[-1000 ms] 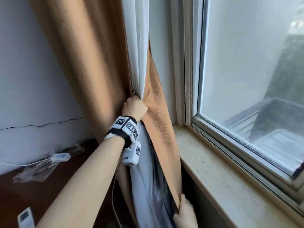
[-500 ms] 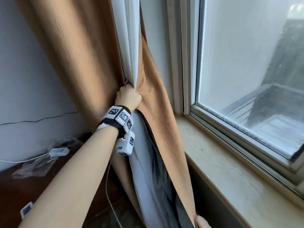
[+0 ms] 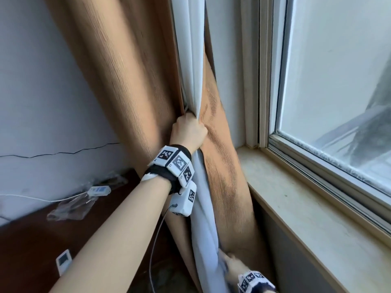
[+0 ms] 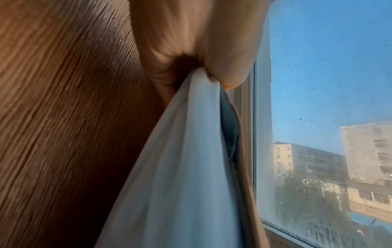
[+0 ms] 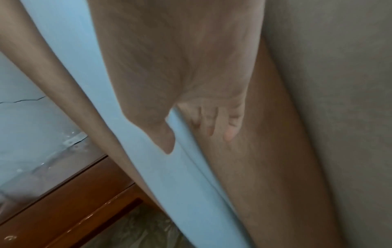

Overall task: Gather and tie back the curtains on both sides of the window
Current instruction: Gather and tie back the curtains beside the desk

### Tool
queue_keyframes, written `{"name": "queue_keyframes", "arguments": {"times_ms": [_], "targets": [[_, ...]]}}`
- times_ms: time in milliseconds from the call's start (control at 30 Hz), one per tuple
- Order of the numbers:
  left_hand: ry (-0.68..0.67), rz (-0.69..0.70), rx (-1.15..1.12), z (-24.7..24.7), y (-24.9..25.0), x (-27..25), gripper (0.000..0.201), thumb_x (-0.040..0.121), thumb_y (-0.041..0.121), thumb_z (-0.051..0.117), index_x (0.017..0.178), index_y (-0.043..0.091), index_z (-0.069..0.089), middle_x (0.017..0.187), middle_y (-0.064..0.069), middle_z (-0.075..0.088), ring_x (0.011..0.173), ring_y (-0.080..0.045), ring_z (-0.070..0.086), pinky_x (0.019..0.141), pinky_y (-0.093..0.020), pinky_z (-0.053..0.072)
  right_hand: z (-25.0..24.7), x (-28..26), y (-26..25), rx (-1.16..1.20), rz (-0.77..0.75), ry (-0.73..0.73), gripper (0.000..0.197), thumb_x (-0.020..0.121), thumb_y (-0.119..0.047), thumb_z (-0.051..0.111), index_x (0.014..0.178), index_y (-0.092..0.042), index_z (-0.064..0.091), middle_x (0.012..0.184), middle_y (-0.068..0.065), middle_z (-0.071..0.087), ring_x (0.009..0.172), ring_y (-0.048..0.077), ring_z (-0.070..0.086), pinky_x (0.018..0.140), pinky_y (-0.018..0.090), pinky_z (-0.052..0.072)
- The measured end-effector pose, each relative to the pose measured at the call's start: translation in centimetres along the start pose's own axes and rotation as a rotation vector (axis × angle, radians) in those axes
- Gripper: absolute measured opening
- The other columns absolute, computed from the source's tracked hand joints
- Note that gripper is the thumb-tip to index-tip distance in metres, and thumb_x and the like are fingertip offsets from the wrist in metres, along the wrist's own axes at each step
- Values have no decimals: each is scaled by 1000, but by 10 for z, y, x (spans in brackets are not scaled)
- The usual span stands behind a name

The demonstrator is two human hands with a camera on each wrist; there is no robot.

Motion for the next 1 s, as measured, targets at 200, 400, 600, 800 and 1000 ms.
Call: {"name": "queue_keyframes", "arguments": {"times_ms": [200,400,600,800,1000], "targets": [[27,30,-2,2,-3,4,30,94,16,46,114,-5,51,120,-30,56,113,-46,53,93,-42,41,-39,-29,-23,223,150,440,25,76,-51,51,68,-28,52,61,-7,58,61,9,57,63,29,45],[29,70,-18,12,8,4,28,93,17,46,112,-4,52,117,-28,59,110,-46,55,90,-42,44,-46,-3,-51,-34,-120,190,37,86,-37,45,122,-30,43,119,-10,45,112,12,41,89,37,39],[62,73,-8,12,4,7,25,91,15,46,107,-2,54,113,-28,60,107,-48,55,87,-44,44,-80,37,-61,62,103,175,23,77,-42,47,83,-23,59,87,2,68,95,27,64,74,31,48],[63,67,-5,13,2,9,24,91,14,45,105,-3,55,113,-27,60,107,-47,56,88,-44,45,-74,-17,-49,117,72,818,33,68,-53,57,64,-23,44,54,-4,54,55,14,54,47,23,34],[62,79,7,23,12,7,23,89,13,45,105,-2,54,110,-27,61,103,-47,58,85,-44,46,-104,5,-68,206,-266,347,42,76,-34,60,112,-46,42,108,-3,51,96,3,52,87,11,40]]}}
Point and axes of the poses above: each hand's wrist, its own x-axis towards the middle knuckle, its own z-axis out of the palm, y = z × x, the point moved 1 cm from there along x, towards the middle knuckle
